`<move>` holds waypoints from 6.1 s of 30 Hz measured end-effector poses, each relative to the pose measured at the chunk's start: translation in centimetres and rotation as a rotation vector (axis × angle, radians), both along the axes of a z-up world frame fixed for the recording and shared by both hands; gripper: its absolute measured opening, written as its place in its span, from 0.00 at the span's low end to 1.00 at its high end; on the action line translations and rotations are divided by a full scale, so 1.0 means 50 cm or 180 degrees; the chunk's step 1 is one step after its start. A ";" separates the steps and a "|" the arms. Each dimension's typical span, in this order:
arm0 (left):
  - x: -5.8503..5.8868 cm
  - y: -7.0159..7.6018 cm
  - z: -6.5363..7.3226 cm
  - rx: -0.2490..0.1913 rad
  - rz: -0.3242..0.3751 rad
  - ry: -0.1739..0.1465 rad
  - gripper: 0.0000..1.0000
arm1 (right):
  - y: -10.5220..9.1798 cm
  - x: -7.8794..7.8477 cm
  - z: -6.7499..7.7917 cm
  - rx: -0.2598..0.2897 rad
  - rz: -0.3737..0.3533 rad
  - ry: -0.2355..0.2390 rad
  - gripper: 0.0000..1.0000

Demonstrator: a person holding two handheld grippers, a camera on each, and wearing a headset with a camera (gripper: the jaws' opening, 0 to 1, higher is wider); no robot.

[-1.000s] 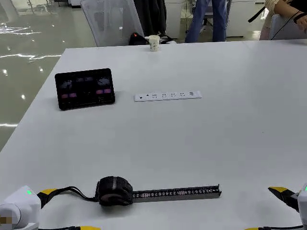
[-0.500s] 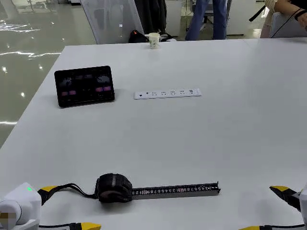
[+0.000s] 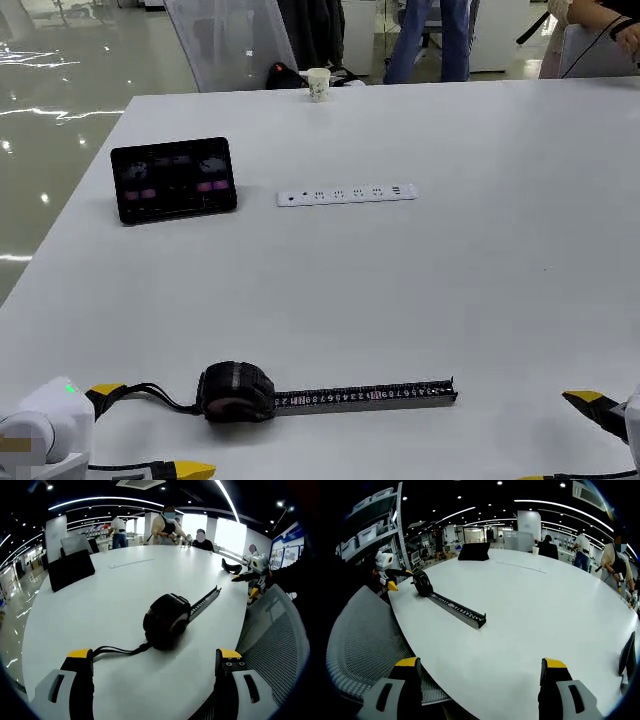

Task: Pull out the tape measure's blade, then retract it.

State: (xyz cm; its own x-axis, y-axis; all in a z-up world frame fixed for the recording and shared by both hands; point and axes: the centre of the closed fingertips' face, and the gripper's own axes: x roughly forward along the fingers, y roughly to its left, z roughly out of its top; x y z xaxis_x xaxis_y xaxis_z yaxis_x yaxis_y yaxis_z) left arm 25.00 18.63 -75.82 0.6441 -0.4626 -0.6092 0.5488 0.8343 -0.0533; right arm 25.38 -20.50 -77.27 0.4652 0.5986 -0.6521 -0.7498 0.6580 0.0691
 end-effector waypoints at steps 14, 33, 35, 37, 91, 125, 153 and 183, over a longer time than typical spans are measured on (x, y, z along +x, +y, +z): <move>0.018 -0.052 0.016 0.0094 -0.0018 0.0025 0.99 | 0.000 0.017 0.009 -0.0145 0.0104 -0.0052 0.99; 0.031 -0.098 0.029 -0.0093 0.0021 0.0053 0.99 | 0.006 0.020 0.020 -0.0234 0.0237 -0.0050 0.99; 0.034 -0.094 0.030 -0.0106 0.0062 0.0066 0.99 | 0.009 0.020 0.020 -0.0232 0.0250 -0.0052 0.99; 0.039 -0.090 0.034 -0.0107 0.0115 0.0045 0.99 | 0.012 0.021 0.021 -0.0239 0.0261 -0.0052 0.99; 0.101 -0.141 0.041 -0.0145 0.0841 0.0221 0.99 | 0.088 0.109 0.020 -0.0846 0.1440 -0.0074 0.99; 0.127 -0.129 0.024 -0.0067 0.1350 -0.0631 0.99 | 0.156 0.124 -0.043 -0.1213 0.2189 0.0180 0.93; 0.130 -0.122 0.019 -0.0233 0.1390 -0.0675 0.99 | 0.145 0.122 -0.068 -0.1379 0.2511 0.0224 0.28; 0.135 -0.095 -0.012 -0.0275 0.1738 -0.0496 0.86 | 0.147 0.119 -0.077 -0.1815 0.2371 0.0414 0.13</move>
